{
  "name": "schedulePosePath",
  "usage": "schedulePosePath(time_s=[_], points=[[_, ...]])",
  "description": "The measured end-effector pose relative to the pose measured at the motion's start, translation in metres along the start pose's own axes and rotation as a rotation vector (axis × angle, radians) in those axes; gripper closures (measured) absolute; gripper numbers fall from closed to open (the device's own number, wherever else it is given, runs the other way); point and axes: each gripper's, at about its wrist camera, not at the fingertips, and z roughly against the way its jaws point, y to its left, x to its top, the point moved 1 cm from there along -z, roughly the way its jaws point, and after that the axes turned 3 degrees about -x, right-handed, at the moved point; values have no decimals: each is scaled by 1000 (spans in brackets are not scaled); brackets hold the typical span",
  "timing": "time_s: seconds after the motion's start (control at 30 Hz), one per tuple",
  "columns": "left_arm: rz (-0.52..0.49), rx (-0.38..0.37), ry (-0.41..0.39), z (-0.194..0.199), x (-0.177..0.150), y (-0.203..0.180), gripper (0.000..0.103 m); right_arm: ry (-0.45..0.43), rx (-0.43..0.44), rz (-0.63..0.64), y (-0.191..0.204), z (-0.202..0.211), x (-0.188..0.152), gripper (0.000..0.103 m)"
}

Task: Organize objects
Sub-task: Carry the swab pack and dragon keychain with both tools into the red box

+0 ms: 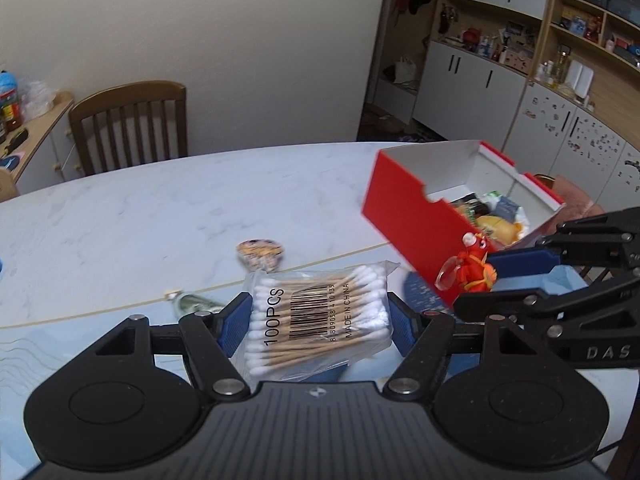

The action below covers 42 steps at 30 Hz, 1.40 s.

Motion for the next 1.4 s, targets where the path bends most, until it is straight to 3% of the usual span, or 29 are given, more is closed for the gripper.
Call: schedulePosePath(time_s=[0.37,0.77,1.07,1.4], points=[[-80,-40,-8,-22,22,-72,33,-38,-52,-9,-63,36,-10,64],[-194,-72,3,-65,51,-154,33,-50,-104,-64,-146,49,-14,64],[-243,-55,32,-106,68,-191,33,-28,-129,-121,-203,35,-11,64],[-260,-40,66,-152,91,-208,33,9,-149,-129,-241,4,-1,64]])
